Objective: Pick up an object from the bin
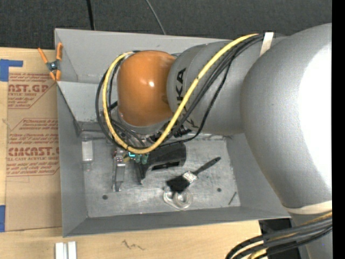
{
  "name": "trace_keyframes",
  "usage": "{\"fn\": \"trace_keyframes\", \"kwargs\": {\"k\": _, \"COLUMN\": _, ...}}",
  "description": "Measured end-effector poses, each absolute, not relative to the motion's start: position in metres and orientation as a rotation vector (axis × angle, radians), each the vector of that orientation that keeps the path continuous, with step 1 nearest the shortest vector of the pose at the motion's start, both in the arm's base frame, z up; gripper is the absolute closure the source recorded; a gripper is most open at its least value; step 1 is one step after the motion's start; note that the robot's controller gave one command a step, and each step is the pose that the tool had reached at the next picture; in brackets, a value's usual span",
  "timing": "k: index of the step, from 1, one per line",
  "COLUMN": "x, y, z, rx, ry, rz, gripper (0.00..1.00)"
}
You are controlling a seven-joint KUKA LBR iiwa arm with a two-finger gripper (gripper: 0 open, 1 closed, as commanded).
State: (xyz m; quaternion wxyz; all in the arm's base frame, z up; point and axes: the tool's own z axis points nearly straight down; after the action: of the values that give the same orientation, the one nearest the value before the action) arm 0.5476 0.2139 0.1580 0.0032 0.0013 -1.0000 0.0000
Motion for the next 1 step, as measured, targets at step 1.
{"fn": "trace_keyframes", "kwargs": {"k": 1, "x": 0.5499, "y": 0.213, "z": 0.1623, "rx": 0.001, "ry": -3.143, "rz": -0.002, "gripper": 0.0}}
